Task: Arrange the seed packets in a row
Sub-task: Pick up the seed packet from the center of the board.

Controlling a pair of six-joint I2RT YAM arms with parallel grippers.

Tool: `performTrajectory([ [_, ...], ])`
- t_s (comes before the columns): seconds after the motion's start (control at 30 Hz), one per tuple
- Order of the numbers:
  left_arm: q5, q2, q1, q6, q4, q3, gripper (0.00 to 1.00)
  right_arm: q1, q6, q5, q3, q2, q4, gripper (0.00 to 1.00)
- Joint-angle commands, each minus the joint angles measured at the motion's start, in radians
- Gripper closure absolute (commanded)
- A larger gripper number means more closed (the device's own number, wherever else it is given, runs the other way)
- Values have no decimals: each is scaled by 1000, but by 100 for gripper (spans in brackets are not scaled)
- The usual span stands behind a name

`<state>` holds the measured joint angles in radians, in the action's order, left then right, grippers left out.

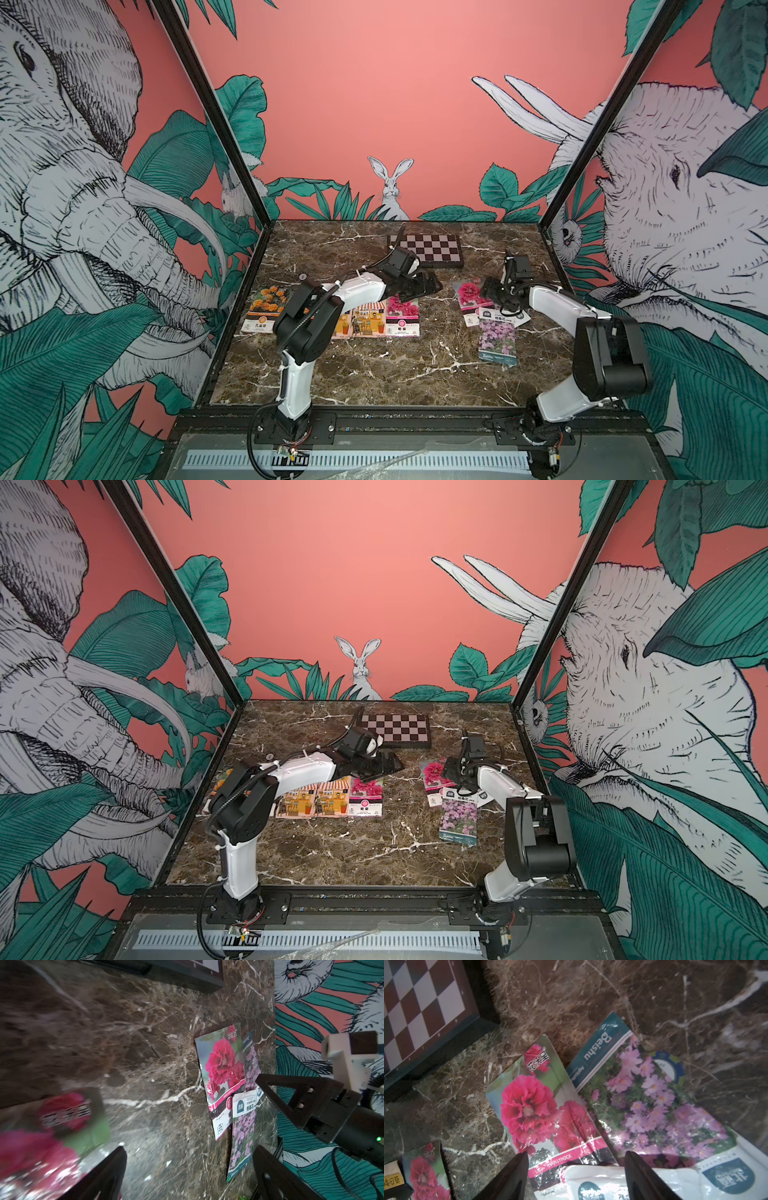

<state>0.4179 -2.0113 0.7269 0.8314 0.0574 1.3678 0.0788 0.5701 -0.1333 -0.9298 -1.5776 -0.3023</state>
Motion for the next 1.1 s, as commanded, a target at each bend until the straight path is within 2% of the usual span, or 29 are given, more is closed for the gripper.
performTrajectory([
  [0.0,23,-58,25,79,-57,67,3,-21,-33,-34,-26,-46,-9,26],
  [0.37,104,-198,48,149,-166,138,27,-25,-62,-64,-44,-119,-35,35],
  [0.63,101,-255,57,160,-140,174,44,-24,-47,-195,-26,-120,-6,47],
  [0.87,84,-294,59,131,-74,199,52,-24,-19,-339,10,-127,65,50],
  [1.07,91,-293,57,115,-100,179,54,-24,-6,-363,28,-143,87,52],
])
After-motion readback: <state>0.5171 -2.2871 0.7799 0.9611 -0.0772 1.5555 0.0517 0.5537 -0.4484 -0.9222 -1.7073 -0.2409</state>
